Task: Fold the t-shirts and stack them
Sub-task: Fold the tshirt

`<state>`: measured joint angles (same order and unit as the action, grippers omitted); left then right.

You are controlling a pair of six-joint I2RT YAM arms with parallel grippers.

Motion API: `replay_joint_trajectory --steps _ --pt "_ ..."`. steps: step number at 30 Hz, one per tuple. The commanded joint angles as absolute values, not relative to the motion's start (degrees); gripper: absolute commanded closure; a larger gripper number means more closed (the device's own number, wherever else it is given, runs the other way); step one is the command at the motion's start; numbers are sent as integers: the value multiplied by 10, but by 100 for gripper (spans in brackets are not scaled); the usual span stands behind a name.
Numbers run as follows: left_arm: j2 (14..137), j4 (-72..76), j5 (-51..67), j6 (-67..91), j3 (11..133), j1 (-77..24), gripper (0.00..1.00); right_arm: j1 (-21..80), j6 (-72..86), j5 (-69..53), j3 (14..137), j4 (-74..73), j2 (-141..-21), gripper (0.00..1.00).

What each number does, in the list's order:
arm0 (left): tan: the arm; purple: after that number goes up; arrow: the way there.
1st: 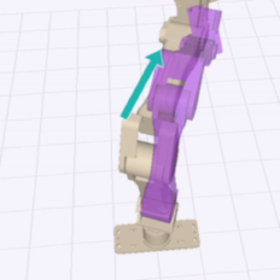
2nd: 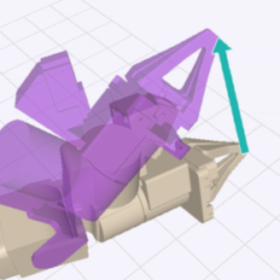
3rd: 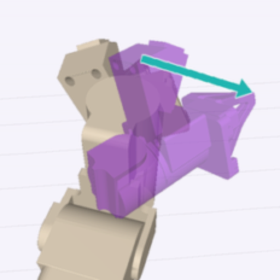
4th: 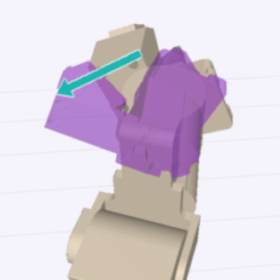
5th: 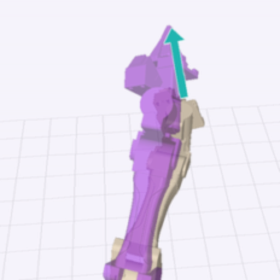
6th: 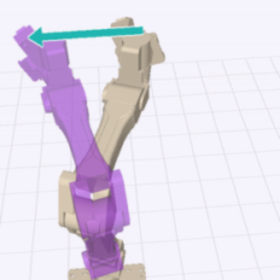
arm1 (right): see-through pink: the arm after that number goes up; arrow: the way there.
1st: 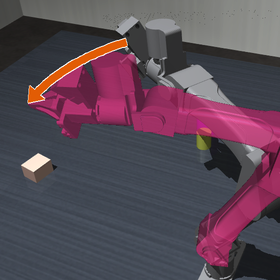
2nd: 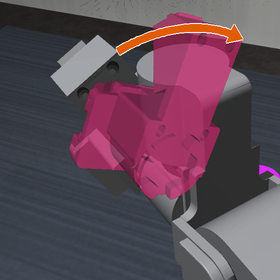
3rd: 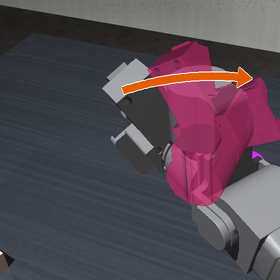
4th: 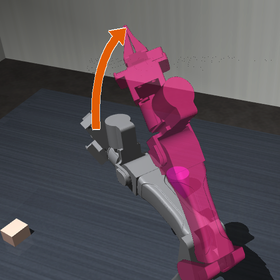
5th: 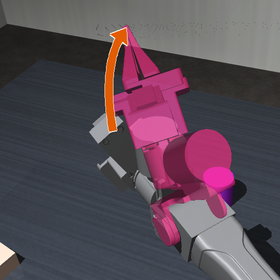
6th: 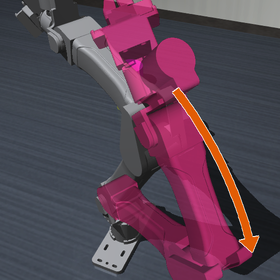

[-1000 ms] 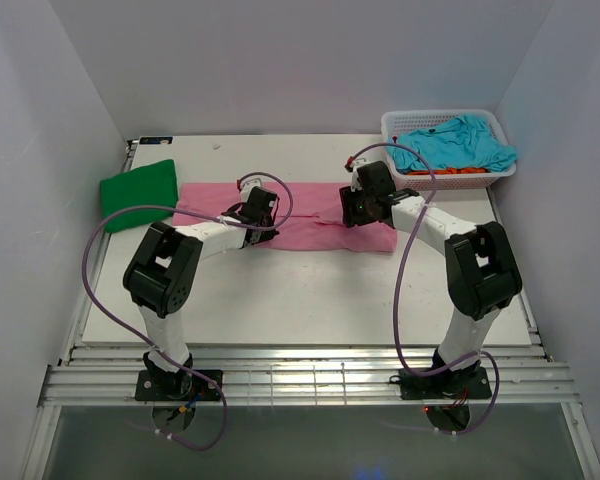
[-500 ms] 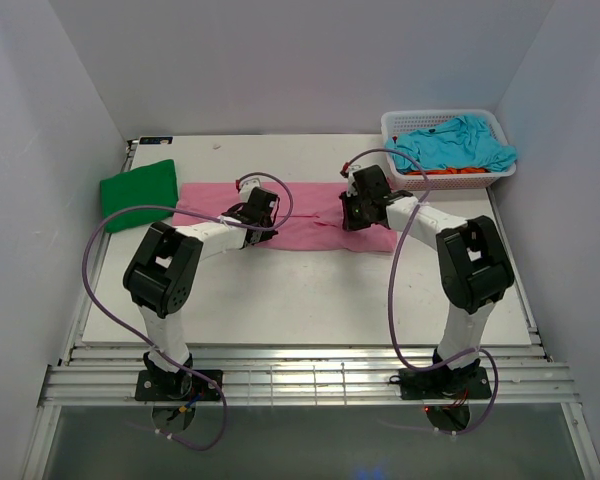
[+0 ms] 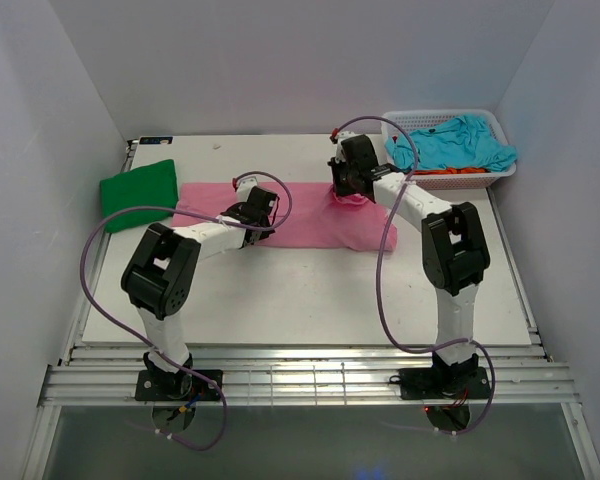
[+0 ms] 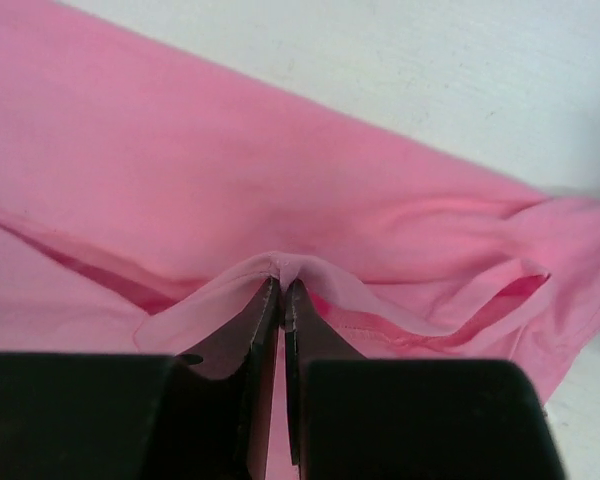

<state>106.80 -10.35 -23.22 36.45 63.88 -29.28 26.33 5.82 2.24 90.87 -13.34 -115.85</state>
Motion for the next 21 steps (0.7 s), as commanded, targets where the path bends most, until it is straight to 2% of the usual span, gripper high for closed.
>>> replay_joint_trajectory --steps 1,8,11,12,13,14,17,18,19,21 --pt "1030 -114 -265 356 637 -295 100 265 40 60 962 -133 -1195 92" --pt "1019 -119 -287 361 627 -295 100 264 21 86 1008 -148 -1248 92" --pt "1013 -120 -291 362 622 -295 100 264 16 91 1018 -150 -1262 87" --pt "1008 -120 -291 362 621 -295 100 264 11 96 1022 -151 -1271 83" --pt "1007 -120 -291 363 620 -295 100 264 9 100 1034 -154 -1276 73" --pt "1005 -120 -292 363 618 -295 100 264 6 105 1041 -156 -1280 68" --pt "998 -122 -294 366 608 -295 100 265 -15 146 1064 -152 -1290 53" --pt "997 -122 -294 366 602 -295 100 264 -20 167 1069 -145 -1289 52" --pt "991 -122 -295 367 599 -295 100 264 -29 179 1070 -138 -1286 44" --pt "987 -122 -301 373 589 -295 100 264 -36 211 1061 -109 -1263 43"
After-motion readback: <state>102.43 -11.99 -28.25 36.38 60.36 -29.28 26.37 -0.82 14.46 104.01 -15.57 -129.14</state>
